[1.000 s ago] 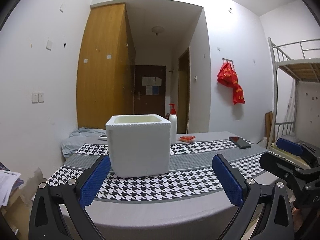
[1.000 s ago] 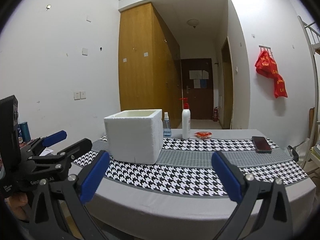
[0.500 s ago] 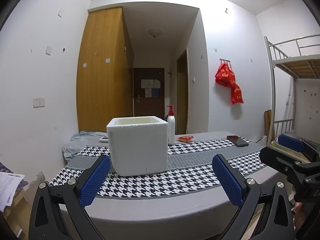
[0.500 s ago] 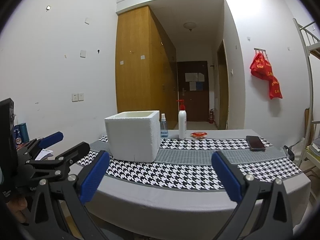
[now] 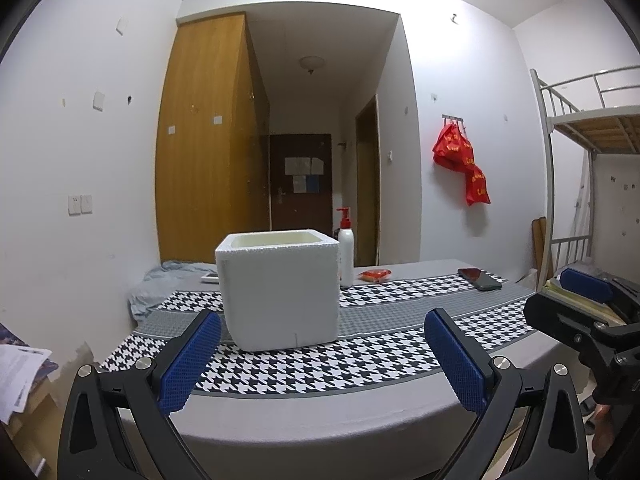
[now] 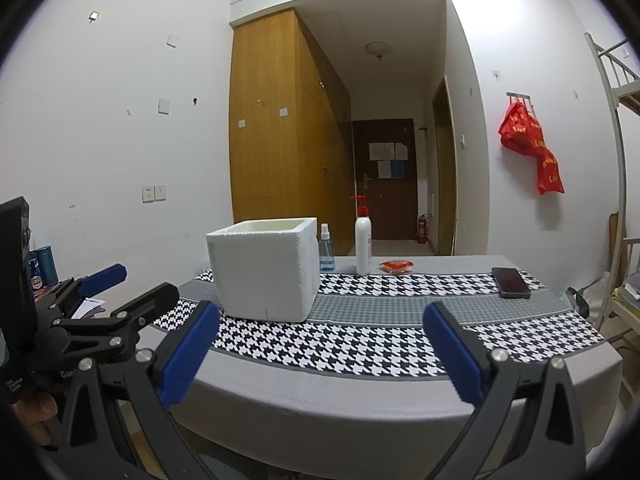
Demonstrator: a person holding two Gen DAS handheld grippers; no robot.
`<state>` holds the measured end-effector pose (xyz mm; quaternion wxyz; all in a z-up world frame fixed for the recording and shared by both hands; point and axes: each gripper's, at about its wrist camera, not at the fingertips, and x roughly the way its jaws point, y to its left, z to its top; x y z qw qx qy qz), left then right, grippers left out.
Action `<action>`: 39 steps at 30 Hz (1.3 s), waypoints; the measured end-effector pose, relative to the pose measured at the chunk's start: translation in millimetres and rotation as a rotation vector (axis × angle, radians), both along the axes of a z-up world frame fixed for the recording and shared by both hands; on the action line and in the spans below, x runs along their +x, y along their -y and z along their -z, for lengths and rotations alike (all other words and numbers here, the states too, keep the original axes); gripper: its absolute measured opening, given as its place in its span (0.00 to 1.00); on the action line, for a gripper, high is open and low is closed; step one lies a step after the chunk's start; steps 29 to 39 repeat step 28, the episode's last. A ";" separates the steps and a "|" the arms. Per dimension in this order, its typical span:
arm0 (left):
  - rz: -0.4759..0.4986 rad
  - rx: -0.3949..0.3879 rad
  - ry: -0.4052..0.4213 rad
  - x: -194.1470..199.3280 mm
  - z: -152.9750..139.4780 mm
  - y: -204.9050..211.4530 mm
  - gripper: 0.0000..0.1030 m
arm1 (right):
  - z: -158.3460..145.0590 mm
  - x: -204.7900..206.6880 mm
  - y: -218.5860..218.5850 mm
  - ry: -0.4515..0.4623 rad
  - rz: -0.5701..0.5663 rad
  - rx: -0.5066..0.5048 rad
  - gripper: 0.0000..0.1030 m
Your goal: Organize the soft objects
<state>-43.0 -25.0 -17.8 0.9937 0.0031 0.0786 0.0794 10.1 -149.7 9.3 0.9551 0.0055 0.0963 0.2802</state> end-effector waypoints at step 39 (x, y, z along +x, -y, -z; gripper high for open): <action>-0.046 -0.001 0.016 -0.6 0.5 -5.1 0.99 | 3.1 -1.6 -6.7 -0.013 0.008 -0.039 1.00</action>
